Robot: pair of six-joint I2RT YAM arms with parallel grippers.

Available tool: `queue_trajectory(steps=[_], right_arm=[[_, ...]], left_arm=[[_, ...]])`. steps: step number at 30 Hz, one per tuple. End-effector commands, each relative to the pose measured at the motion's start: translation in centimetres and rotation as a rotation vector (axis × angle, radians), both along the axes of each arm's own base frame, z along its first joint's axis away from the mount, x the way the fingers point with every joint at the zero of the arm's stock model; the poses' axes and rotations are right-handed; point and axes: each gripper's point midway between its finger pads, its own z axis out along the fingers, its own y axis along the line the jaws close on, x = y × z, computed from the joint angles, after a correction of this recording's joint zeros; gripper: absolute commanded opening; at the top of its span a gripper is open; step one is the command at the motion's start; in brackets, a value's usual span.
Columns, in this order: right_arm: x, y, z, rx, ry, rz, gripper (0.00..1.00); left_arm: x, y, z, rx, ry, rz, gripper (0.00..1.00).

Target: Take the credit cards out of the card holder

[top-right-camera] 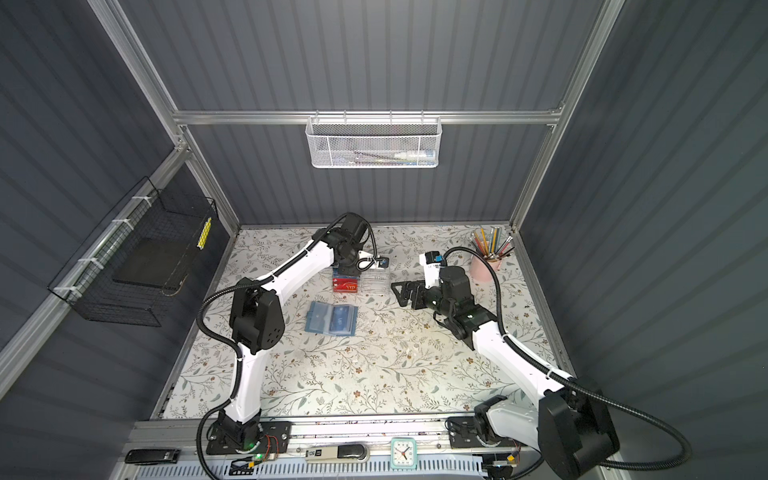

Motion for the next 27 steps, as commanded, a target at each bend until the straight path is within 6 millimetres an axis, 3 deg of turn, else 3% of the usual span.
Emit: queue_trajectory(steps=[1,6,9,11,12,16,18,20,24,27], right_arm=[[0.0,0.1,0.4,0.013,-0.011,0.005,0.99],[0.1,0.1,0.0,0.008,-0.002,0.006,0.99],[-0.1,0.9,-0.5,0.03,0.025,0.048,0.99],[0.1,1.4,-1.2,0.036,0.05,0.062,0.99],[0.3,1.6,-1.6,0.036,0.066,0.067,0.99],[1.4,2.5,-3.8,-0.055,0.127,0.065,0.99],[2.3,2.7,-4.6,-0.133,0.135,0.044,0.99],[3.1,3.5,-4.9,-0.201,0.135,0.045,0.99],[5.1,6.0,-5.5,-0.375,0.116,0.051,0.99],[6.9,7.8,-6.1,-0.491,0.097,0.063,0.99]], left_arm=[[-0.3,0.5,1.8,-0.003,-0.035,-0.042,0.14],[1.1,1.2,4.9,-0.19,-0.107,0.124,0.18],[1.1,1.5,7.3,-0.361,-0.15,0.221,0.33],[0.7,1.7,8.6,-0.465,-0.167,0.279,0.72],[0.5,2.0,9.1,-0.523,-0.174,0.314,0.99],[0.3,5.3,11.6,-0.774,-0.19,0.533,1.0],[0.0,7.5,11.6,-0.904,-0.164,0.662,1.0],[-0.7,8.3,12.3,-1.009,-0.166,0.722,1.0],[-2.3,8.7,12.0,-1.153,-0.105,0.821,1.0],[-2.3,11.4,10.9,-1.239,-0.067,1.126,1.0]])
